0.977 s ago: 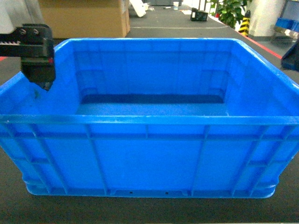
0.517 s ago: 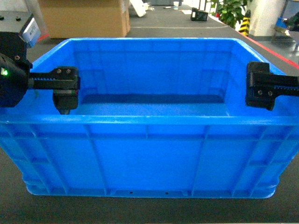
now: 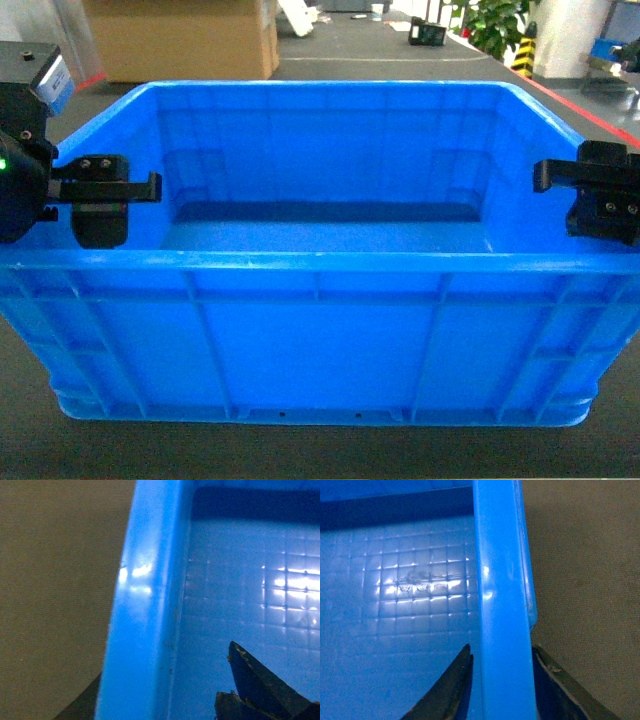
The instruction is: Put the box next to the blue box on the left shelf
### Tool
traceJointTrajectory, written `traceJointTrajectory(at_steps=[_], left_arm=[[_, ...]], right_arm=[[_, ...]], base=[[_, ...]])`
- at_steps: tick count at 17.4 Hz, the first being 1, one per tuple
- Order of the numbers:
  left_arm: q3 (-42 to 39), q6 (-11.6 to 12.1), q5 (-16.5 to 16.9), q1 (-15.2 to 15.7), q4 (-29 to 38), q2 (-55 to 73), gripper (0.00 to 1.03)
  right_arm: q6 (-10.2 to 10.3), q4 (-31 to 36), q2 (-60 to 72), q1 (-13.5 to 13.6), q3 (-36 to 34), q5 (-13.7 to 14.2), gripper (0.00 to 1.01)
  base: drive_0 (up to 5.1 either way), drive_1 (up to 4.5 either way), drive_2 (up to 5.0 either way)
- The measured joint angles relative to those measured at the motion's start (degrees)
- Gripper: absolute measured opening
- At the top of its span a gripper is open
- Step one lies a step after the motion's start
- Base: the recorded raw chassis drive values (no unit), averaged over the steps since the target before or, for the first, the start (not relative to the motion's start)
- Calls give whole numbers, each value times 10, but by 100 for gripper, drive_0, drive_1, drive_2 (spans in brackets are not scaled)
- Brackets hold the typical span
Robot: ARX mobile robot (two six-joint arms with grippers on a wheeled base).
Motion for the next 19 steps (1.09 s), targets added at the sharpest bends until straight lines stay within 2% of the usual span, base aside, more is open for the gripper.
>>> traceJointTrajectory(at_steps=[2,3,4,5,7,9,11,16,19], left_arm=[[0,0,-2,1,-1,0,50],[0,-2,-3,7,-2,-2,40],[0,6,5,10,-3,-4,33],[0,7,7,10,-5,-6,33],[0,7,7,10,-5,-10,33],[-56,16,-26,-20,21,-89,33],[-79,19,-52,-36,29,-147,33],[-99,24,-71,-45,43,-192,33],[-125,29,-101,-61,52,-239,33]], right_arm=[[1,-2,0,0,0,0,30],[1,-2,0,0,0,1,21],[-1,-2,0,-1,0,2,12],[-6,-2,0,-3,0,0,9],[-8,2,-2,-3,-1,0,9],[-1,15,-77,2,-60,11,9],[-2,28,-125,10,-82,22,9],[-3,42,-167,18,-100,32,9],[-9,60,-215,29,-129,50,9]], base=[[0,0,0],[0,0,0],[0,0,0],[0,0,0],[0,0,0],[0,0,0],[0,0,0],[0,0,0],[0,0,0]])
